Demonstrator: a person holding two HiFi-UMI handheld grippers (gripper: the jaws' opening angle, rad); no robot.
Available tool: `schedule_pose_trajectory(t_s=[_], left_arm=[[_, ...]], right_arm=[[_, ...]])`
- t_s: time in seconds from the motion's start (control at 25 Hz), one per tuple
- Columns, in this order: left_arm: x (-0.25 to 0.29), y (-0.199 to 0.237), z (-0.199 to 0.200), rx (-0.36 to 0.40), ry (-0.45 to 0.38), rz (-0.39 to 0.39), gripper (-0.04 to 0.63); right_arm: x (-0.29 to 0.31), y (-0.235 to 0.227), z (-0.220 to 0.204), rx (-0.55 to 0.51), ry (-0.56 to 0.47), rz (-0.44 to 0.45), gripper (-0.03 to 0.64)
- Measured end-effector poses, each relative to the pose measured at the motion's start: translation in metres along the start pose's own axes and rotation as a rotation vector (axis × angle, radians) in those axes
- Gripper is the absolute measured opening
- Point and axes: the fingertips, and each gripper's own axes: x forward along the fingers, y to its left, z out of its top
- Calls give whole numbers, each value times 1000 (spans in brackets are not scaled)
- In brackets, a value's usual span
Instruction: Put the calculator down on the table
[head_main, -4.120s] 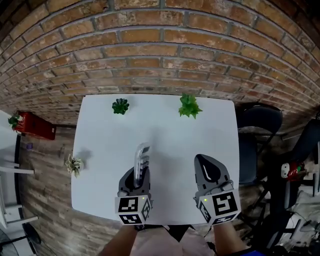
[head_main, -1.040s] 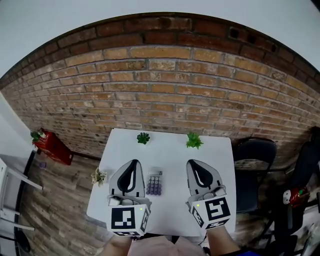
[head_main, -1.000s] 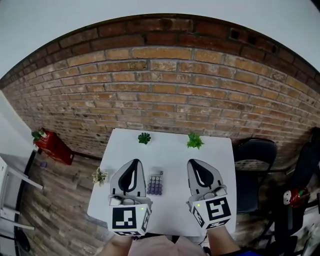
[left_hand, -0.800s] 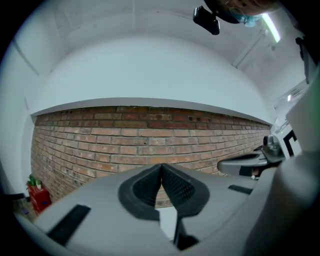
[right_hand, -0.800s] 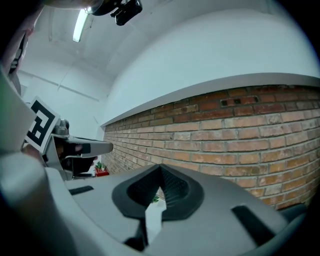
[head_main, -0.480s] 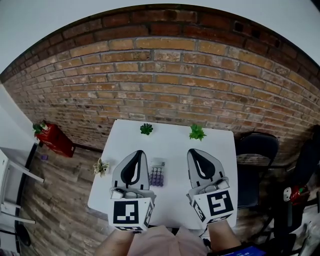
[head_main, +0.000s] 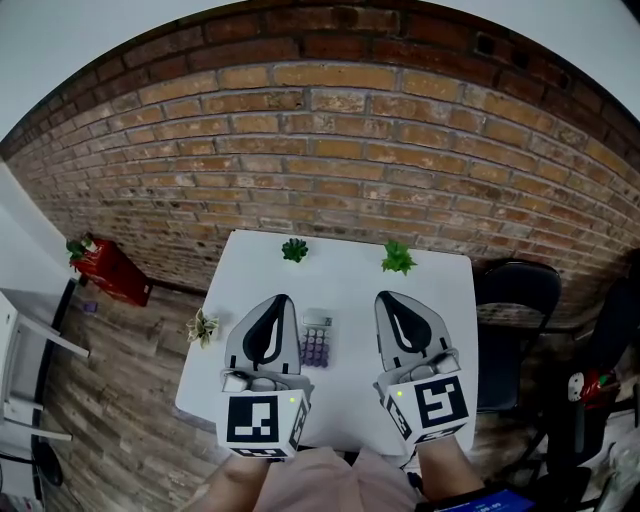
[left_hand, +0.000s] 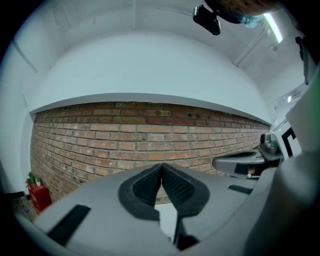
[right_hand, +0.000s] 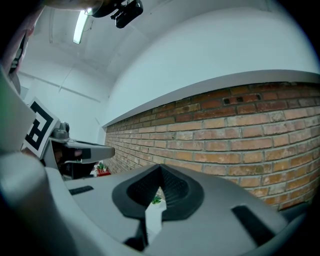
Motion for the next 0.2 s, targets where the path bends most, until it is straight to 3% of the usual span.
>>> schedule_pose_trajectory(t_s=[0.2], left_arm=[[-1, -1, 0, 1, 0, 2, 14]], right_arm=[[0, 1, -1, -4, 0, 5, -2]])
